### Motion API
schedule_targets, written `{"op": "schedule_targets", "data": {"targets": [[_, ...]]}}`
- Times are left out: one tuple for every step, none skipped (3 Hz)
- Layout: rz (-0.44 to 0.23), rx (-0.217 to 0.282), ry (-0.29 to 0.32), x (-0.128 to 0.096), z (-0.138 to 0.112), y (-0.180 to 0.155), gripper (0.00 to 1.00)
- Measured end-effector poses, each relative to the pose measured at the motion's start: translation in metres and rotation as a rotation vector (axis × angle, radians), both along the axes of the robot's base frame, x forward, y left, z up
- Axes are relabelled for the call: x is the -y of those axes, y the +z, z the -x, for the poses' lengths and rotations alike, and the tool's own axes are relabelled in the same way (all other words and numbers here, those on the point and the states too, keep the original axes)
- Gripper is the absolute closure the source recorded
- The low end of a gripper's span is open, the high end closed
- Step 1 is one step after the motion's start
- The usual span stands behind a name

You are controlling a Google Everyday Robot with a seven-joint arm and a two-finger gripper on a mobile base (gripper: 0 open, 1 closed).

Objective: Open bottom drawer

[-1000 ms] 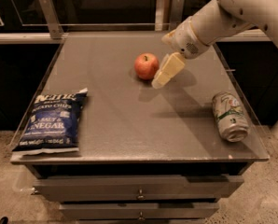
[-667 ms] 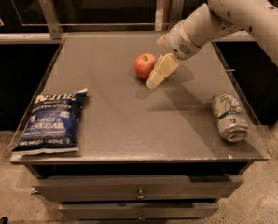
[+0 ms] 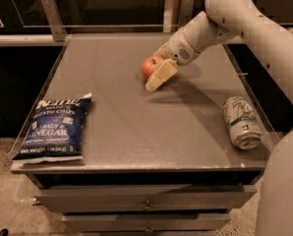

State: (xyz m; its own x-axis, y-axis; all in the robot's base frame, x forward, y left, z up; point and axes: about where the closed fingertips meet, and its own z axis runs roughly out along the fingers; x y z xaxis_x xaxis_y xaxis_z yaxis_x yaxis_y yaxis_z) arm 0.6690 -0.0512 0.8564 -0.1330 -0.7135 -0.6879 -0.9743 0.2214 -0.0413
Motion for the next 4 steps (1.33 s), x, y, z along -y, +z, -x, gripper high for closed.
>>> {"op": "schedule_targets", "data": {"targets": [[-0.024, -0.023, 0.008, -0.004, -0.005, -0.007, 0.42], [-0.024, -0.008, 0.01, 0.001, 0.004, 0.005, 0.65], [-0.006, 0.055, 0.032, 0.02, 0.03, 0.051, 0.89], [-0.005, 0.058, 0.035, 0.019, 0.032, 0.054, 1.0]]}}
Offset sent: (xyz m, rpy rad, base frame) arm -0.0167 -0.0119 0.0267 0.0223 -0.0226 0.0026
